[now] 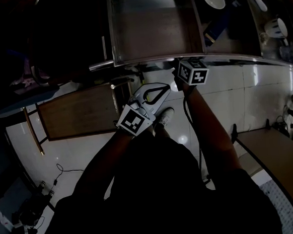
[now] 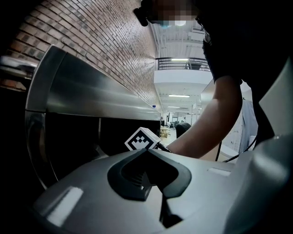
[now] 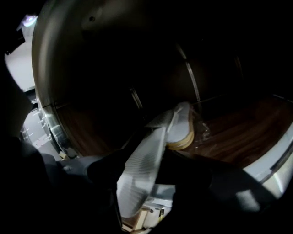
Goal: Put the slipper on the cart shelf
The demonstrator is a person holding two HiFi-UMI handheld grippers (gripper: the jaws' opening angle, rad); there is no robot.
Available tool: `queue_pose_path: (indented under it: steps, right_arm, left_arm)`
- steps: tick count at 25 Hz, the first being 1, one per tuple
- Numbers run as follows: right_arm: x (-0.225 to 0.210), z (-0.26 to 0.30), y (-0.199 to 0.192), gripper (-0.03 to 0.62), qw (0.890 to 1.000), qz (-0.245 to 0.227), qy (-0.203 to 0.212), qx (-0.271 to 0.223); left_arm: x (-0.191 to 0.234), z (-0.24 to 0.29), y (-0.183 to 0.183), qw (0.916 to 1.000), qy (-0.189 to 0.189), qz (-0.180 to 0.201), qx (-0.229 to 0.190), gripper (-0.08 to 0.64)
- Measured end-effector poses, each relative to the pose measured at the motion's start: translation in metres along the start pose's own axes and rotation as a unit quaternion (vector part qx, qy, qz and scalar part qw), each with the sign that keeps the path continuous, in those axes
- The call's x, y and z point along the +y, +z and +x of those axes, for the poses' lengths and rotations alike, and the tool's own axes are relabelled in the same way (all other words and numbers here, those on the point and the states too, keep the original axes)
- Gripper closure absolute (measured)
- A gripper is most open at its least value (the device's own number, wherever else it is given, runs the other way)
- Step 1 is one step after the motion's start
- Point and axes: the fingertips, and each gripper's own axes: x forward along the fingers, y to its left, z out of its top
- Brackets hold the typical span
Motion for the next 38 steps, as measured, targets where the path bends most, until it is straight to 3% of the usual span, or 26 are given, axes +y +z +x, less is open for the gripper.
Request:
queue_pose_path:
  steps: [8, 15, 22, 28, 33, 38]
  right_arm:
    - [-0.015, -0.044, 0.014, 0.291, 0.999, -0.005, -0.029, -0.031]
    - [0.003, -0.114, 0.014, 0.291, 0.998, -0.031, -0.021, -0.044]
    - [0.078, -0.194, 0.017, 0.292, 0.988, -0.119, 0.058, -0.075]
    - [0.153, -0.249, 0.023, 0.312, 0.964, -0.201, 0.14, -0.108]
    - [0.203, -0.276, 0.018, 0.387, 0.944, -0.23, 0.205, -0.117]
    - [0.246, -0.292, 0.005, 0.496, 0.932, -0.232, 0.254, -0.117]
  left_arm:
    - [-0.006, 0.003, 0.009, 1.0, 0.002, 0.003, -0.004, 0.558]
    - [-0.024, -0.003, 0.028, 0.9999, 0.006, 0.011, -0.011, 0.558]
    - [-0.057, -0.023, 0.053, 0.9989, 0.026, 0.034, -0.017, 0.558]
    - [-0.083, -0.066, 0.072, 0.996, 0.081, 0.03, -0.024, 0.558]
    - [-0.099, -0.106, 0.079, 0.9905, 0.132, 0.037, -0.011, 0.558]
    - [-0.114, -0.14, 0.086, 0.9871, 0.151, 0.052, -0.008, 0.558]
